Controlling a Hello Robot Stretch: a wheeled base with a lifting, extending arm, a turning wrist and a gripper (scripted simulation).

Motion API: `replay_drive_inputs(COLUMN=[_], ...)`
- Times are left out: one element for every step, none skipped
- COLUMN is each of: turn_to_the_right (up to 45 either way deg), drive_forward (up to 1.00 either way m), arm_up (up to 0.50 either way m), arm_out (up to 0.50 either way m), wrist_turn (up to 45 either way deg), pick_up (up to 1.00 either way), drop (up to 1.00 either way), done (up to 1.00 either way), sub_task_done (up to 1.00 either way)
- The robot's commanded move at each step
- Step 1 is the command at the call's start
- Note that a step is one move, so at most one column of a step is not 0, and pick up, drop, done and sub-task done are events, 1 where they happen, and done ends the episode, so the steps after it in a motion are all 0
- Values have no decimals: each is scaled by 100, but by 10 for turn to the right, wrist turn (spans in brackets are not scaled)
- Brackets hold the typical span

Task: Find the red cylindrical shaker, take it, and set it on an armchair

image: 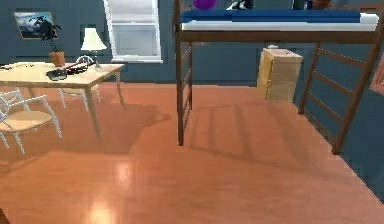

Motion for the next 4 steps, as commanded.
replay_drive_inputs(turn_to_the_right=[30, 450, 450, 30], drive_forward=[0, 0, 0, 0], arm_up=[0, 0, 0, 0], arm_out=[0, 0, 0, 0], wrist_turn=[0, 0, 0, 0], pick_up=[0, 0, 0, 0], drop=[0, 0, 0, 0], done=[0, 0, 0, 0], sub_task_done=[0, 0, 0, 0])
